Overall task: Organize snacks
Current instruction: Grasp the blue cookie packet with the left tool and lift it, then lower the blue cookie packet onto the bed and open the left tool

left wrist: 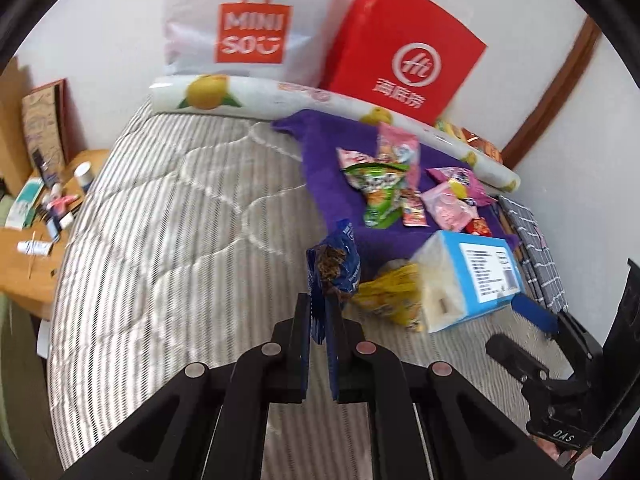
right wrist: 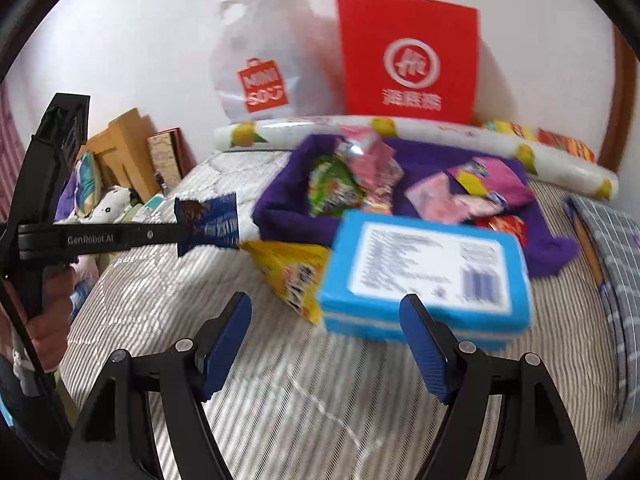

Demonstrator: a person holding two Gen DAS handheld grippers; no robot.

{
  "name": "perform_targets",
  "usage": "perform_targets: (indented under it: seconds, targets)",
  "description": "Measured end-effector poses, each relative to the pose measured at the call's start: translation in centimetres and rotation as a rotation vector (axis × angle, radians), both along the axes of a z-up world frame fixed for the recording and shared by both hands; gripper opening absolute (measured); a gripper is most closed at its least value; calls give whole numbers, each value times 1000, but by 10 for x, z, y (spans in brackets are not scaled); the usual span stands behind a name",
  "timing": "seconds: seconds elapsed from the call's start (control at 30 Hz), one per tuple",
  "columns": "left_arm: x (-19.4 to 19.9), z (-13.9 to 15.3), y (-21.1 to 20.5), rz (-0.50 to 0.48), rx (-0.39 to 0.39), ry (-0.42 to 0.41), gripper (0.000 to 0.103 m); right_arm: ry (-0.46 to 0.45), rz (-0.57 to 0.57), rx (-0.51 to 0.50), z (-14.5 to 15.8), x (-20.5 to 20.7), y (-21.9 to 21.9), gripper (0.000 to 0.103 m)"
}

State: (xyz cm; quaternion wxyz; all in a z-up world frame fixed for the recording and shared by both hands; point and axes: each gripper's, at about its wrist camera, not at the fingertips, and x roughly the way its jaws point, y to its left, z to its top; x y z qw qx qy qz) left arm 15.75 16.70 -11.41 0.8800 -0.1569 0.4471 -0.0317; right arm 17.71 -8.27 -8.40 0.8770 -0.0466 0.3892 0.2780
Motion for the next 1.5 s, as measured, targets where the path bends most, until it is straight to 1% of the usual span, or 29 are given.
perform_targets:
  seconds: [0.17,0.23,0.3,0.37,0.53,0.6,0.7,0.8,0.97,1.1,1.2,1.33,1.43,1.5]
  targets:
    - [2,-18,18,38,-18,44,7,-23,47,-43,-5,15,34,77]
    - [3,-25,24,47,-33,57,7,-35,59,-69,-8,21,47,74]
    - [5,-30,28,46,-54,74,7,-37,78,-93,-12,25,58,69]
    - [7,-34,30,40,-69,82,8,-40,95,-122,-16,28,68,65]
    - [13,-42,32,47,-59,98,8,-28,116,-160,-27,38,83,58]
    - [14,-45,35,48,-72,103,8,-20,121,-177,-32,41,86,49]
    - [15,-47,38,50,-79,108,8,-30,127,-194,-35,41,89,40]
    - [13,-47,39,56,-93,103,8,-46,121,-198,-32,39,88,32]
    - [10,-47,37,58,-93,110,8,-53,136,-187,-26,31,84,26]
    - [-1,-48,34,69,-96,113,8,-50,150,-141,-14,18,77,25]
    - [-12,-48,31,75,-124,105,8,-56,146,-119,-4,8,68,24]
    - [-32,-44,21,68,-158,97,8,-56,132,-83,11,-8,49,24]
    - [-41,-40,11,61,-162,92,8,-60,113,-57,21,-20,29,24]
    - [-46,-37,5,60,-157,90,8,-59,100,-44,27,-27,14,21]
